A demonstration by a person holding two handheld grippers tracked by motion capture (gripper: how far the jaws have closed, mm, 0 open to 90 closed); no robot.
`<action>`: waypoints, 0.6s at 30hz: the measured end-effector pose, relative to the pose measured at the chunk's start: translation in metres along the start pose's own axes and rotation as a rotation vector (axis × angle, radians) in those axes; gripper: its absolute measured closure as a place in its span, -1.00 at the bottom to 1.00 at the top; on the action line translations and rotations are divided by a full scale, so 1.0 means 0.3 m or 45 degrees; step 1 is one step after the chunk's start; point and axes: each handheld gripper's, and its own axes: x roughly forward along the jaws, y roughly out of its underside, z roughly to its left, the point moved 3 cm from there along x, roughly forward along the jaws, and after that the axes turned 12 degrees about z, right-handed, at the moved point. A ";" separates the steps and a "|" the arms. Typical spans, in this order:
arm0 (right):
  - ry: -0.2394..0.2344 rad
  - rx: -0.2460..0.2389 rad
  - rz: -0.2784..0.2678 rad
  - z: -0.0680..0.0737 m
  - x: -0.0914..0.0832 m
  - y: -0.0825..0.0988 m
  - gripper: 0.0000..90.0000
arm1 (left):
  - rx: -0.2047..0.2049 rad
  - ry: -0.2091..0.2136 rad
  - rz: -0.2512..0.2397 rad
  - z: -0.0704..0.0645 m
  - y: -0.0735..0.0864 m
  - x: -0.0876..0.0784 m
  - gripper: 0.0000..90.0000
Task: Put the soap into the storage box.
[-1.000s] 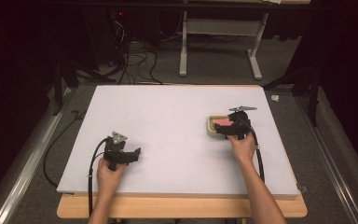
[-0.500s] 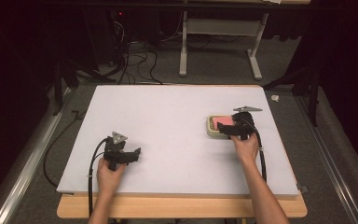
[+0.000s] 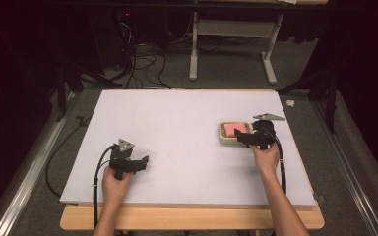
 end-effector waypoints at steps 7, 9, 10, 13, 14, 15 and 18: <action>-0.003 0.004 -0.031 -0.014 -0.040 0.019 -0.63 | 0.000 0.000 0.000 0.000 0.000 0.000 -0.61; -0.008 0.003 -0.034 -0.015 -0.043 0.021 -0.63 | 0.000 0.000 0.000 0.000 0.000 0.000 -0.61; -0.011 -0.002 -0.039 -0.018 -0.049 0.025 -0.63 | 0.000 0.000 0.000 0.000 0.000 0.000 -0.61; -0.017 -0.004 -0.053 -0.024 -0.067 0.038 -0.62 | 0.000 0.000 0.000 0.000 0.000 0.000 -0.61; -0.017 0.000 -0.056 -0.024 -0.070 0.040 -0.61 | 0.000 0.000 0.000 0.000 0.000 0.000 -0.61; -0.018 -0.003 -0.063 -0.026 -0.075 0.044 -0.61 | 0.000 0.000 0.000 0.000 0.000 0.000 -0.61; -0.022 -0.007 -0.069 -0.025 -0.084 0.051 -0.61 | 0.000 0.000 0.000 0.000 0.000 0.000 -0.61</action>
